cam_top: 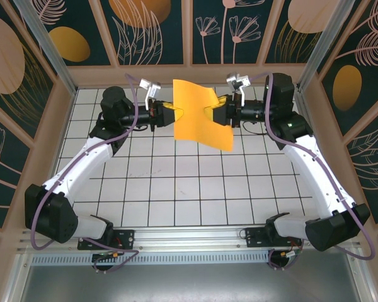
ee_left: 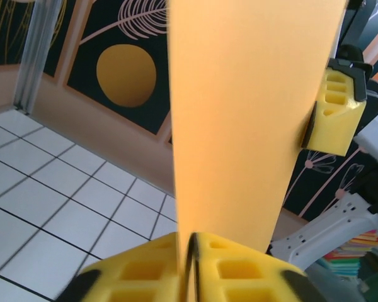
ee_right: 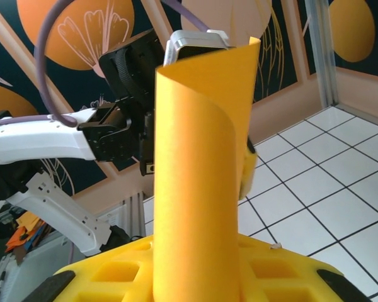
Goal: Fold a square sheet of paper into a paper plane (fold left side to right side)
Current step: Place a square sheet of paper at the center of the table.
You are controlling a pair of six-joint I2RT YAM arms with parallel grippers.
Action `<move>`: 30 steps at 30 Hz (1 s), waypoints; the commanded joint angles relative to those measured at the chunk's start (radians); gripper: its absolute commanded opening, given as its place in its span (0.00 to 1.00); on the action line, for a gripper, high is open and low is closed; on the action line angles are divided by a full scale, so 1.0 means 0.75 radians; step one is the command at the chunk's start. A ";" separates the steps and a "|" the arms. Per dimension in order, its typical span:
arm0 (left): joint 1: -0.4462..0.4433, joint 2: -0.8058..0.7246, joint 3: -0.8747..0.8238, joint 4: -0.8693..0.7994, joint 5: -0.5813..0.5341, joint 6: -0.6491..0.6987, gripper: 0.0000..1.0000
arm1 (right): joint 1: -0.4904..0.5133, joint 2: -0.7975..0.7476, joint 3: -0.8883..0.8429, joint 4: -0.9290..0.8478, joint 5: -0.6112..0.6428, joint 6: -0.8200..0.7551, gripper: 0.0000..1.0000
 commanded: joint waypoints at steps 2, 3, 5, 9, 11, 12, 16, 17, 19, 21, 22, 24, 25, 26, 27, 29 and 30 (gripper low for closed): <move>-0.007 -0.014 -0.024 -0.017 -0.011 0.020 0.00 | -0.021 -0.038 -0.012 -0.007 0.088 -0.025 0.32; -0.007 -0.018 -0.037 -0.025 -0.020 0.022 0.00 | -0.028 -0.040 -0.021 -0.012 0.105 -0.026 0.34; -0.007 -0.024 -0.067 -0.049 -0.050 0.022 0.00 | -0.047 -0.044 -0.039 -0.041 0.196 -0.017 0.42; -0.007 -0.020 -0.155 -0.073 -0.113 -0.005 0.00 | -0.105 -0.057 -0.095 -0.096 0.413 0.025 0.68; -0.007 -0.002 -0.216 -0.080 -0.152 -0.032 0.00 | -0.136 -0.064 -0.141 -0.109 0.537 0.056 0.78; -0.007 0.007 -0.250 -0.080 -0.162 -0.044 0.00 | -0.144 -0.064 -0.163 -0.115 0.595 0.071 0.82; -0.007 0.093 -0.386 -0.059 -0.217 -0.104 0.00 | -0.165 -0.051 -0.270 -0.126 0.826 0.154 0.87; -0.008 0.126 -0.408 -0.063 -0.226 -0.108 0.00 | -0.167 -0.044 -0.301 -0.119 0.851 0.178 0.87; -0.006 0.196 -0.443 -0.068 -0.254 -0.117 0.00 | -0.166 -0.025 -0.366 -0.087 0.873 0.234 0.87; -0.007 0.271 -0.463 -0.080 -0.284 -0.118 0.00 | -0.164 -0.006 -0.445 -0.022 0.852 0.304 0.86; -0.007 0.317 -0.466 -0.098 -0.306 -0.118 0.00 | -0.160 0.005 -0.493 0.020 0.837 0.345 0.82; -0.007 0.392 -0.458 -0.130 -0.323 -0.105 0.00 | -0.150 0.035 -0.576 0.109 0.804 0.424 0.76; -0.007 0.420 -0.453 -0.143 -0.333 -0.098 0.00 | -0.139 0.055 -0.606 0.144 0.794 0.458 0.73; -0.007 0.435 -0.449 -0.156 -0.349 -0.087 0.00 | -0.126 0.081 -0.634 0.176 0.784 0.488 0.68; -0.007 0.464 -0.442 -0.176 -0.362 -0.075 0.00 | -0.113 0.109 -0.652 0.195 0.781 0.508 0.65; -0.007 0.499 -0.421 -0.217 -0.383 -0.053 0.00 | -0.074 0.176 -0.677 0.226 0.807 0.548 0.57; -0.007 0.508 -0.414 -0.234 -0.391 -0.047 0.00 | -0.055 0.216 -0.685 0.245 0.812 0.562 0.54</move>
